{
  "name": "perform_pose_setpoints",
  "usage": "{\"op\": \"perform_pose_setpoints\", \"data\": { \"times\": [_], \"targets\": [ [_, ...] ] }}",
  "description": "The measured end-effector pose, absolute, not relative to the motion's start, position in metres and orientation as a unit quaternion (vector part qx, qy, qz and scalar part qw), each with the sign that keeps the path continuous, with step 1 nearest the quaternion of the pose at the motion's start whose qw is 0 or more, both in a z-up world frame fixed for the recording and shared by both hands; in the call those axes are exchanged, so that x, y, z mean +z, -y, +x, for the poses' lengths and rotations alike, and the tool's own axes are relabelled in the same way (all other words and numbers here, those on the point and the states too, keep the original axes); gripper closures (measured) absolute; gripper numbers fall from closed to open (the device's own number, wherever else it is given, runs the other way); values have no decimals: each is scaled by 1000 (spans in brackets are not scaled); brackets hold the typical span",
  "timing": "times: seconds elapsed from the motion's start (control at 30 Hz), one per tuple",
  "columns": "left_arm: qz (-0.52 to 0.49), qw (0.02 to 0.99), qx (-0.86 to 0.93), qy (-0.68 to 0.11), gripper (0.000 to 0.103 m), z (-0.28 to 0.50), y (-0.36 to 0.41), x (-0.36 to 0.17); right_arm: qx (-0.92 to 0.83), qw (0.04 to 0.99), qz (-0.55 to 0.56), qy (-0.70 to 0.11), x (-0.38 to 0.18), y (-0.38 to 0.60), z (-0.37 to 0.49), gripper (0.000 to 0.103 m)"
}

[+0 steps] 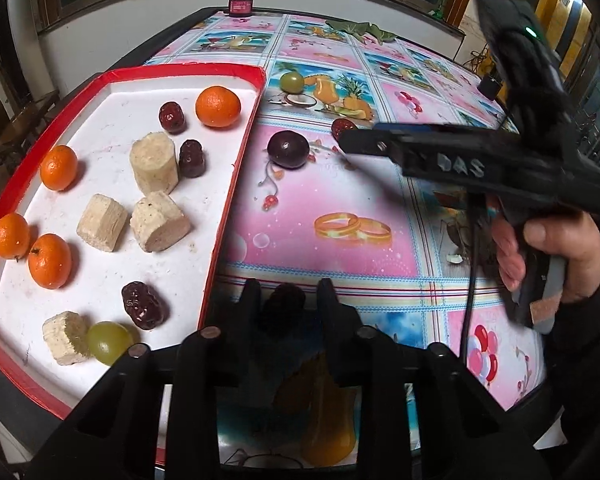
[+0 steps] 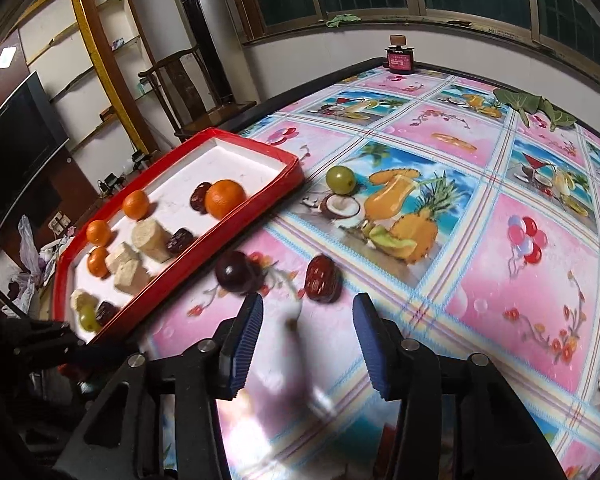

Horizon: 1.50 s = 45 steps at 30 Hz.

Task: Organize fruits
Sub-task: 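Grasp a dark date with the left tool while the right tool grasps a red date, then lift and carry the dark date and red date over the white tray with both tools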

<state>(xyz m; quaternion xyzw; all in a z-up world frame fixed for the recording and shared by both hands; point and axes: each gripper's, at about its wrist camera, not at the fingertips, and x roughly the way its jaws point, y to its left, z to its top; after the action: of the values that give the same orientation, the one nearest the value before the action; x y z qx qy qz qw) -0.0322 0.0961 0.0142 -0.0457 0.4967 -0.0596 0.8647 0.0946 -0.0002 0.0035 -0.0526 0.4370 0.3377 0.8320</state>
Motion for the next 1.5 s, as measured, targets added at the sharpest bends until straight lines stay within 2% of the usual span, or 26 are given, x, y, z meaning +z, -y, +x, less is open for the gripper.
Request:
{"op": "perform_pose_setpoints", "data": {
  "times": [0.1,0.23,0.33,0.67,1.23,1.5],
  "targets": [
    [-51,863,-63,-499,83,-35,-96,14,334,831,-58,-440,1,-9,103,63],
    [-43,866,-62,-495,83,-39,-94,14,314,837,-99,-437,-7,-23,106,84],
    [-40,867,-63,-493,87,-40,-93,13,306,841,-95,-435,-5,-19,103,84],
    [-50,873,-79,-479,87,-47,-98,19,301,849,-74,-429,20,1,66,84],
    [-65,893,-80,-438,87,-79,-118,67,307,876,-58,-367,83,6,-27,84],
    [-91,897,-63,-429,87,-93,-147,67,315,875,-57,-362,85,6,-48,84]
  ]
}}
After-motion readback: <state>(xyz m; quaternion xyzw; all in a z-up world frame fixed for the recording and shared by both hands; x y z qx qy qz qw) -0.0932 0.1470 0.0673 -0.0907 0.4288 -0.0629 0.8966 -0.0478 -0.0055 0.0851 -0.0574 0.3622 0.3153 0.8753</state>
